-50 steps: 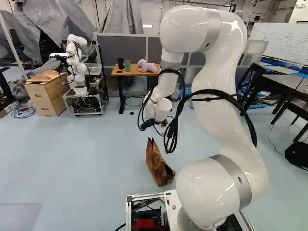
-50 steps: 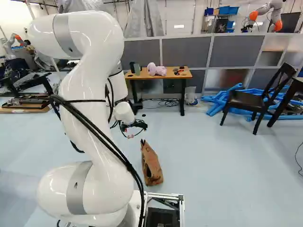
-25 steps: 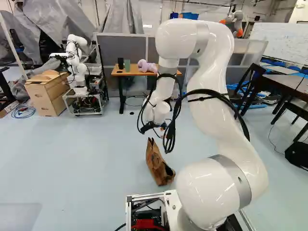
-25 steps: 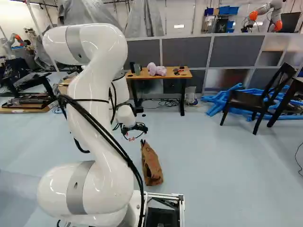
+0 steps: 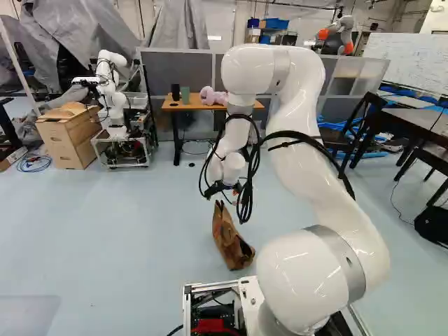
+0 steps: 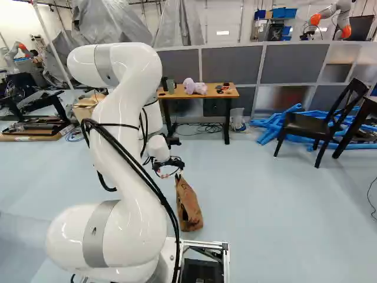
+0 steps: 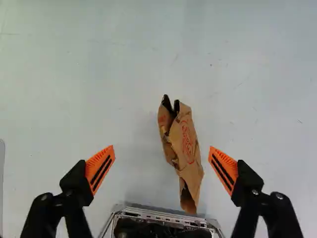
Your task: Pick up the bag on the ground and place it on the table
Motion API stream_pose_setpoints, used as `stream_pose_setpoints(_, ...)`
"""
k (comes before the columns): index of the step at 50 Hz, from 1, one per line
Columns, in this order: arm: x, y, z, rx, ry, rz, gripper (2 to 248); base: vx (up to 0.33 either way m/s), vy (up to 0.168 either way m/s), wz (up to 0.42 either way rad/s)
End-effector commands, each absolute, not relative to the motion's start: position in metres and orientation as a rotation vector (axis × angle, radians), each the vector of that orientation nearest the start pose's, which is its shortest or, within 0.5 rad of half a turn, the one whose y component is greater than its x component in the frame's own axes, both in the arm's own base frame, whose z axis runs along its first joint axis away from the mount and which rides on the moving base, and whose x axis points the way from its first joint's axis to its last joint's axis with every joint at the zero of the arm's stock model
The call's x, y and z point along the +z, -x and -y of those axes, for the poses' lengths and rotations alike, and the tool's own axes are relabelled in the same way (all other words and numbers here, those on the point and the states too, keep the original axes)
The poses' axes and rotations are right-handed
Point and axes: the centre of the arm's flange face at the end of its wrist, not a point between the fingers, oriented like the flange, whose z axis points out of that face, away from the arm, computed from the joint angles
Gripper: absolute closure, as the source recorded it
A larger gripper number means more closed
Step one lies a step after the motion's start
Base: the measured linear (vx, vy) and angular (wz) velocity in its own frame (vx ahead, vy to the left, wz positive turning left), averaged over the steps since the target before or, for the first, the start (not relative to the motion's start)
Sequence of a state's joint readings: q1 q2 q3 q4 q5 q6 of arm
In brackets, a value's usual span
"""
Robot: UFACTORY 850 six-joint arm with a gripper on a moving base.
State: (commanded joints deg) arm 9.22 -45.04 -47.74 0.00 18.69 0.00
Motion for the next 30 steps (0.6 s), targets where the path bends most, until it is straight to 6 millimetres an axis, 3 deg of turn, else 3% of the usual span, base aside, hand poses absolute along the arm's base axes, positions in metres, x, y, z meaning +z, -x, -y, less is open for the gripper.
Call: stream_pose_setpoints(30, 0.095, -0.48, -0.078, -0.507, 3.064, 0.248, 3, 0.0, 0.0, 0.0)
